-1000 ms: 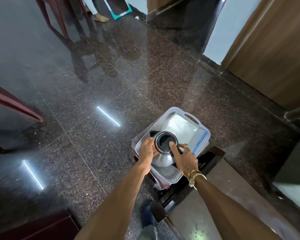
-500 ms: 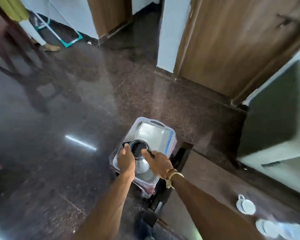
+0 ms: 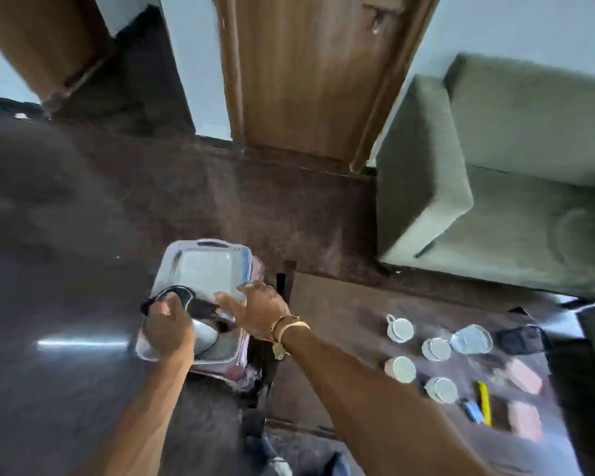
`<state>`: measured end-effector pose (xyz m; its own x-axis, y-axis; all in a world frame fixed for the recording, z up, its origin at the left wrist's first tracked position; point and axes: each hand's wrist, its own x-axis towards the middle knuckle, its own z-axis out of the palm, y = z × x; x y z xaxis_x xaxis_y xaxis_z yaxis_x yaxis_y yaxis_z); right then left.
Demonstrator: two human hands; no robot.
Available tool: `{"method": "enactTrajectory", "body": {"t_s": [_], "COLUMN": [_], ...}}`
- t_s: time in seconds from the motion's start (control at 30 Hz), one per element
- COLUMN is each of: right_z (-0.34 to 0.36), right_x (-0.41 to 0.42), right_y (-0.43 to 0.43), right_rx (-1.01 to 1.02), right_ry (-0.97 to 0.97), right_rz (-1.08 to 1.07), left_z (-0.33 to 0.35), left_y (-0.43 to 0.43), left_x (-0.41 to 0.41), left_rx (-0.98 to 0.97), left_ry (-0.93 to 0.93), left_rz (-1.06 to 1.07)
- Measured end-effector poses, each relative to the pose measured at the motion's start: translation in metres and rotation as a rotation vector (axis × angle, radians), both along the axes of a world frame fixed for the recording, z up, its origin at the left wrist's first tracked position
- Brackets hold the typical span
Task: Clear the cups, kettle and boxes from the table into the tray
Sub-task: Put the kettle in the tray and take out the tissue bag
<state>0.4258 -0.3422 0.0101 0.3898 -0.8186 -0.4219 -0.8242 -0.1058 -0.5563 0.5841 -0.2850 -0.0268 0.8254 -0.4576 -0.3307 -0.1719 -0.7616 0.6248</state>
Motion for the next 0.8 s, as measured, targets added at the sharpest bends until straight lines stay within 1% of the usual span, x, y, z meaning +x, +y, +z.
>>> {"method": "enactTrajectory", "body": {"t_s": [0.1,0.17,0.27,0.3,0.37,0.5,0.67,0.8], "right_z": [0.005,0.007,0.01,0.01,0.009,0.006,0.005,0.001], "right_x": [-0.032,-0.052,-0.078,-0.087,-0.105,-0.136,-0.161,-0.165], "right_y": [-0.006,-0.009,-0.013,-0.014,-0.015,-0.022,-0.033,-0.043], "right_rx": [-0.076,-0.114,-0.112,-0.115,-0.132,-0.16,-0.171,-0.189], "right_ry": [-0.004,-0.001,-0.014,-0.022,-0.053,-0.084,-0.083,-0.064], "right_rz": [-0.042,-0.072,-0.108,-0.116,-0.13,-0.164,-0.206,-0.219], "left_z": [0.005,0.008,0.013,0.014,0.017,0.027,0.039,0.029], "left_y": [-0.014,-0.021,-0.025,-0.026,-0.031,-0.045,-0.056,-0.062], "left_x": [-0.03,-0.054,-0.086,-0.093,-0.108,-0.138,-0.162,-0.156], "left_rx": [-0.178,-0.282,-0.347,-0.364,-0.365,-0.285,-0.264,-0.259], "left_ry": [0.0,0.026,-0.01,0.008,0.076,0.184,0.194,0.225], "left_rz": [-0.035,-0.119,-0.274,-0.316,-0.359,-0.344,-0.352,-0.306]}}
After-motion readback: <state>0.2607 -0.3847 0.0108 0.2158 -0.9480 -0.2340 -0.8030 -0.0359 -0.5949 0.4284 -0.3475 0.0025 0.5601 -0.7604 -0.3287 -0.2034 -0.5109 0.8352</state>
